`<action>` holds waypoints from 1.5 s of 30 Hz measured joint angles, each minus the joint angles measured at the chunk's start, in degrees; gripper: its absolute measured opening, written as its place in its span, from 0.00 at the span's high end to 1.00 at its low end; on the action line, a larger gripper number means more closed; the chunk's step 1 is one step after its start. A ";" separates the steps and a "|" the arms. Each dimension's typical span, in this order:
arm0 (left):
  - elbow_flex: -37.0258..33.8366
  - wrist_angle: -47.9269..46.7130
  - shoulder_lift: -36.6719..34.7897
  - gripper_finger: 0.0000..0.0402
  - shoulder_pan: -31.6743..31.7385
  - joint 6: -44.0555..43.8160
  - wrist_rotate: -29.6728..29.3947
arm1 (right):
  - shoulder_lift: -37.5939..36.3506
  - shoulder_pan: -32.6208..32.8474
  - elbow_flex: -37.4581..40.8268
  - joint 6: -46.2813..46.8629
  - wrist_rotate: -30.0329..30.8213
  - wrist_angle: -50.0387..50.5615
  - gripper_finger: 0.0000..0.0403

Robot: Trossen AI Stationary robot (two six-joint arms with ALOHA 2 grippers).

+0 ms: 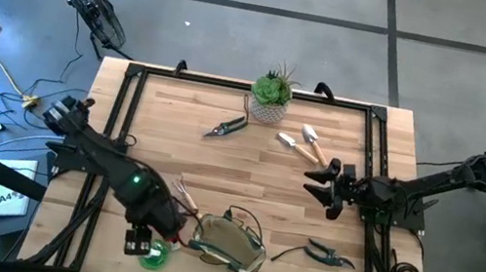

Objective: Pick & Place Garden tools in Gardening bag
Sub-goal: Put the green spray bottle into the green gardening bag

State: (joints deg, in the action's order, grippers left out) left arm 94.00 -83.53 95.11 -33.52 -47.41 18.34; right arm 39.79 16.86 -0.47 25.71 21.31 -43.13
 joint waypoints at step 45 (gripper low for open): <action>-7.36 11.83 0.70 0.46 -10.75 -15.72 -11.08 | 1.92 0.04 0.00 7.12 -8.03 2.27 0.48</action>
State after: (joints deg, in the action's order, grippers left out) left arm 86.64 -71.70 95.81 -44.27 -63.13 7.26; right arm 41.71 16.91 -0.47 32.84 13.28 -40.86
